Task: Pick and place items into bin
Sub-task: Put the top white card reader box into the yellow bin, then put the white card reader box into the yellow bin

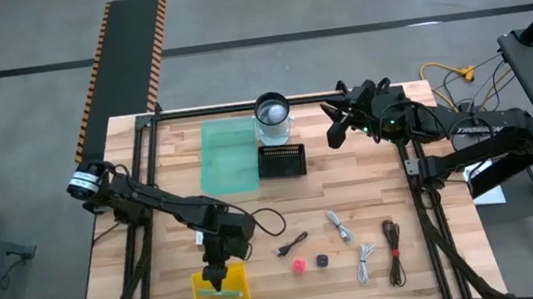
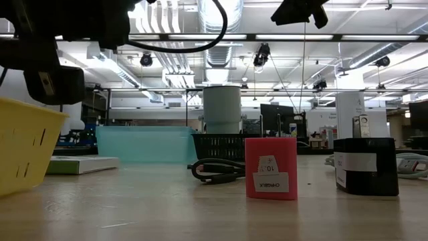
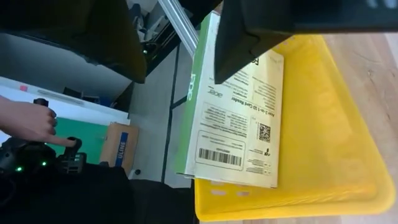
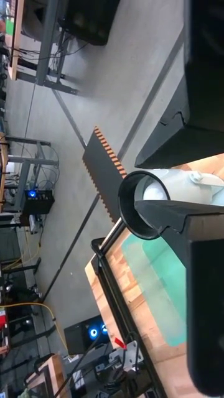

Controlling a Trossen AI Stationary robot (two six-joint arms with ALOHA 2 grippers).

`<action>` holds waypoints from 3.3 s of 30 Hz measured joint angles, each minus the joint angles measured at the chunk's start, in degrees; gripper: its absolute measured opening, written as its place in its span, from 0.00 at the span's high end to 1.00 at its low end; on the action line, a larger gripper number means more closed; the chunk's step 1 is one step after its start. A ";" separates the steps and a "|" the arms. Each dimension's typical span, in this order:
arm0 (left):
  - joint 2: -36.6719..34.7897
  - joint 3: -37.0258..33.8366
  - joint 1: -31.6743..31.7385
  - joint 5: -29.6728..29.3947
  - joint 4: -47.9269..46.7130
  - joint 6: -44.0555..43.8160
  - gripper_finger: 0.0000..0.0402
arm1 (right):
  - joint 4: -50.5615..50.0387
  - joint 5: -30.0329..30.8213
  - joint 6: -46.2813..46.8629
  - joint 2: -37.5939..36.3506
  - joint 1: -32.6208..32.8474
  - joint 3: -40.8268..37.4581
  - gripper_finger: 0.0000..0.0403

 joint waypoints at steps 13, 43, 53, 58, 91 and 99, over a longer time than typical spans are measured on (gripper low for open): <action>-4.74 0.04 1.02 -0.51 -5.66 -0.98 0.49 | 0.06 0.00 0.00 0.00 0.00 0.00 0.77; -8.28 -8.28 1.60 -40.73 -15.35 14.21 0.51 | 0.04 0.00 0.20 0.00 0.00 0.00 0.80; -8.24 -11.29 0.89 -37.71 -10.16 14.00 0.51 | 0.02 0.00 -1.06 0.00 -0.01 0.00 0.84; -8.24 -11.37 0.79 -37.53 -7.26 13.89 0.51 | 0.02 0.00 -1.51 0.00 -0.02 0.00 0.84; -6.71 -18.43 0.57 -39.06 -1.77 9.48 0.97 | 0.33 0.03 -2.80 -0.04 0.00 0.00 0.85; -8.19 -16.54 0.83 -32.00 -8.63 9.84 0.99 | 0.37 0.02 -2.93 -0.04 0.00 0.00 0.85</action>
